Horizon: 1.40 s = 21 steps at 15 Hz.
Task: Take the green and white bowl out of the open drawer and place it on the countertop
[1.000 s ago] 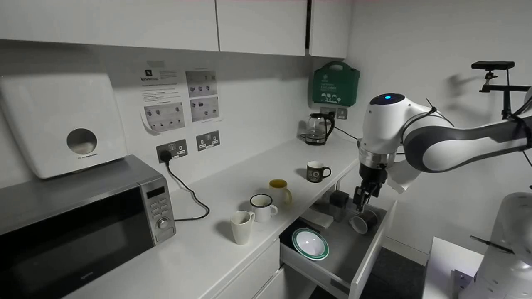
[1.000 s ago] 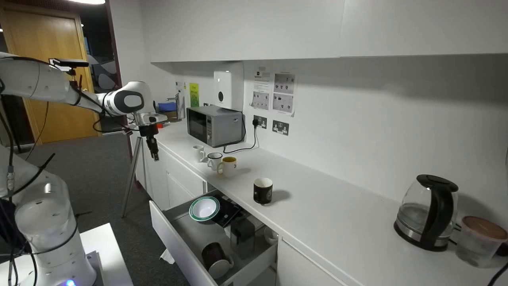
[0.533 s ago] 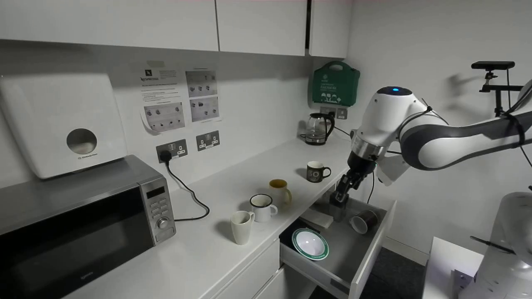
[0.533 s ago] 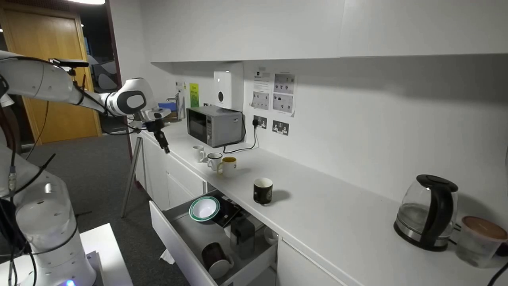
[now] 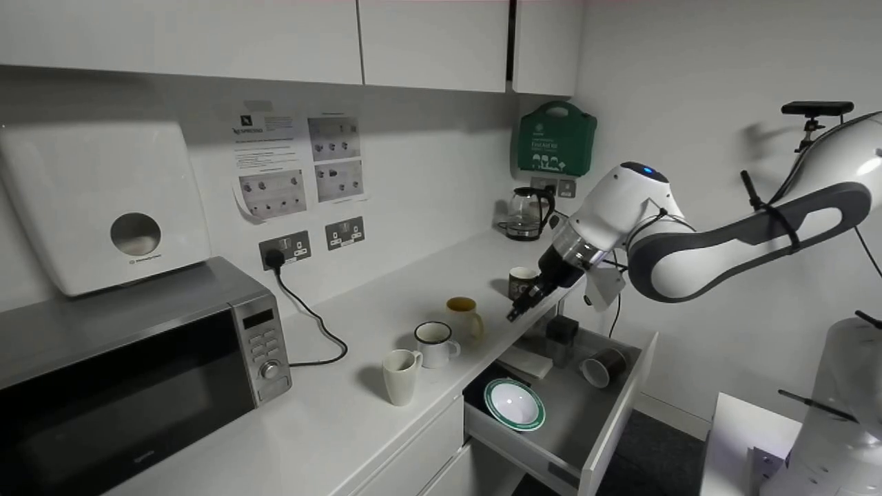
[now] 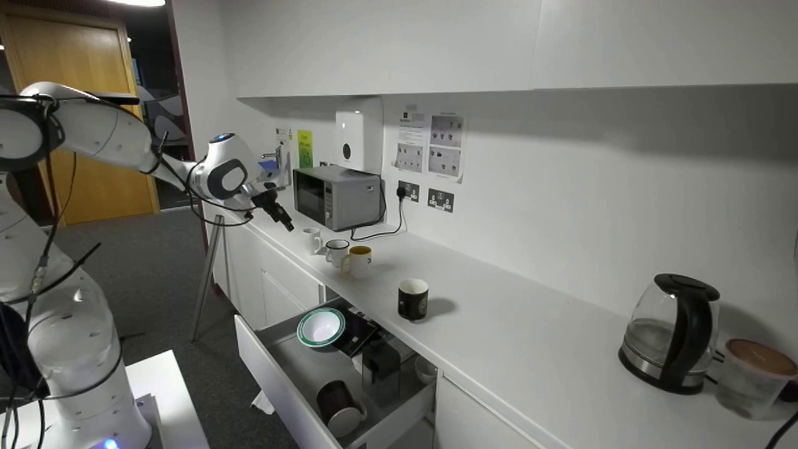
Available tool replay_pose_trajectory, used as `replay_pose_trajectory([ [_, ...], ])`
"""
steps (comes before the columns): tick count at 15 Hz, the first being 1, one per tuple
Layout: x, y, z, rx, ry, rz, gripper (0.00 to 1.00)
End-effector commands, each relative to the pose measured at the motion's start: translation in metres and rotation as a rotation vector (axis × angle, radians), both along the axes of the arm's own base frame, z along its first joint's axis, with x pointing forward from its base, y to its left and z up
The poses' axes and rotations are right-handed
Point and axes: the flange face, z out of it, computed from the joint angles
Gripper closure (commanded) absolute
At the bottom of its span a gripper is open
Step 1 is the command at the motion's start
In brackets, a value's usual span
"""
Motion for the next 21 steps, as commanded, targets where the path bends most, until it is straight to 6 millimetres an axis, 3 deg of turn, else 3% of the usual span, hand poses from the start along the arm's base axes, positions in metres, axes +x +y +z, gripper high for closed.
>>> replay_pose_trajectory([
  [1, 0.019, -0.001, -0.029, 0.047, -0.044, 0.075, 0.00],
  [6, 0.038, -0.001, -0.092, 0.113, -0.009, 0.134, 0.00],
  [9, 0.039, -0.003, -0.118, 0.150, 0.041, 0.166, 0.00],
  [18, 0.037, -0.033, -0.149, 0.263, 0.068, 0.189, 0.00],
  [21, 0.036, -0.041, -0.167, 0.311, 0.103, 0.193, 0.00],
])
